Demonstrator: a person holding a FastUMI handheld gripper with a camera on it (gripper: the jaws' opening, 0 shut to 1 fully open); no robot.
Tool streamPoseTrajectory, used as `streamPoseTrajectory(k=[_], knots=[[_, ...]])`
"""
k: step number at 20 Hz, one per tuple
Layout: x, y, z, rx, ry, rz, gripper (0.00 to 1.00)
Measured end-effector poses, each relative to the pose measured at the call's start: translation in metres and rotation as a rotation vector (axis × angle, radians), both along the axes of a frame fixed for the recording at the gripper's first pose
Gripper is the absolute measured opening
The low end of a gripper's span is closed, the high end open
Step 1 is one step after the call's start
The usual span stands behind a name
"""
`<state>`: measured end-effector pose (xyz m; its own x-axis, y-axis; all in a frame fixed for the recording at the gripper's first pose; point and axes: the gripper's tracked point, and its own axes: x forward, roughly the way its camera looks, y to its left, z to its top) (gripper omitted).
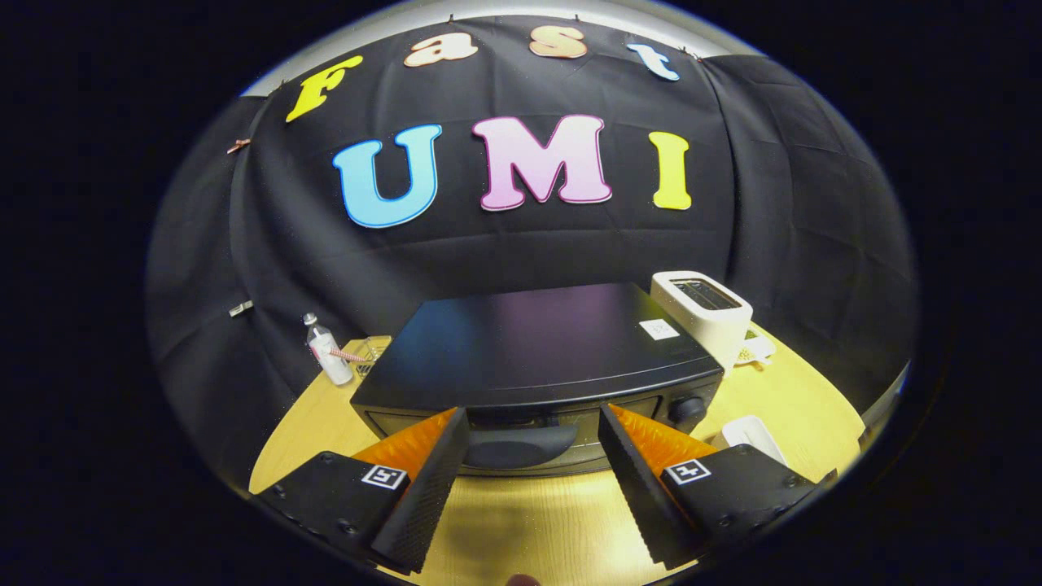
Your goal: Open the toaster oven, put the food inside, and close the toaster oven door.
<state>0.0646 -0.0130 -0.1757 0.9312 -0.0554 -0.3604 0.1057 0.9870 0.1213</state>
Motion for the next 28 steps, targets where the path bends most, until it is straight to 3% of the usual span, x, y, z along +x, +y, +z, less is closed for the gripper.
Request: streamPoseTrajectory(k=[7, 15, 28], knots=[[-0.013, -0.036, 0.078, -0.055, -0.121, -0.056, 0.98], [-0.009, -0.069, 0.177, -0.207, -0.288, -0.052, 0.99], [-0.025, -0.067, 0.196, -0.185, -0.304, -0.045, 0.96]])
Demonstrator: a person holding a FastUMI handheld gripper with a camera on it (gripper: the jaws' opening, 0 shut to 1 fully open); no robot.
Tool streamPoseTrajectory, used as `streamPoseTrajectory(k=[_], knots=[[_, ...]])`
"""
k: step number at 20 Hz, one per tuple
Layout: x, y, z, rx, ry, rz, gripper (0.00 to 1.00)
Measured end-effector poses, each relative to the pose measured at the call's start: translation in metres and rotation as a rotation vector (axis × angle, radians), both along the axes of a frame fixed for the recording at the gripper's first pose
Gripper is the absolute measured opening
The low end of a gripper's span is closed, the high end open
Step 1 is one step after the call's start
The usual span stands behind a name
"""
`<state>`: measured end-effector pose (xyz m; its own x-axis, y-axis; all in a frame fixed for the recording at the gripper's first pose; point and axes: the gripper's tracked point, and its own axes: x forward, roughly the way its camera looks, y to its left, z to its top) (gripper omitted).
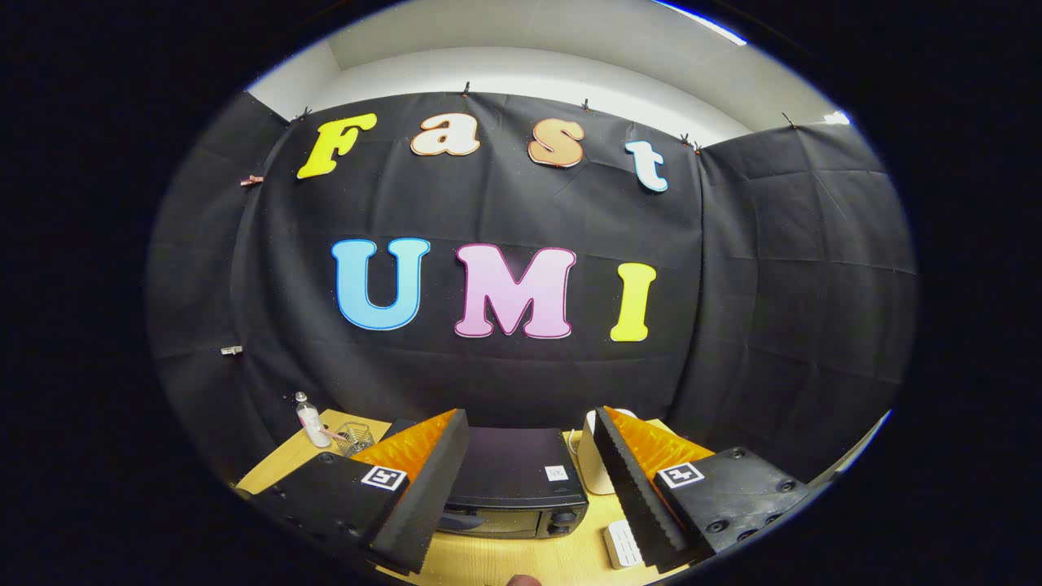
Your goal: Open the toaster oven, put the food inside, and close the toaster oven door.
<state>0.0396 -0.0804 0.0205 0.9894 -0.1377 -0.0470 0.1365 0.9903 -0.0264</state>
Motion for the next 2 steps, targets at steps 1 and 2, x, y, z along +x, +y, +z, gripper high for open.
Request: streamPoseTrajectory(k=[1, 2], knots=[[-0.0005, -0.0006, 0.0010, 0.001, -0.002, -0.002, 0.96], [-0.0012, -0.0004, 0.0002, 0.004, -0.001, -0.001, 0.96]])
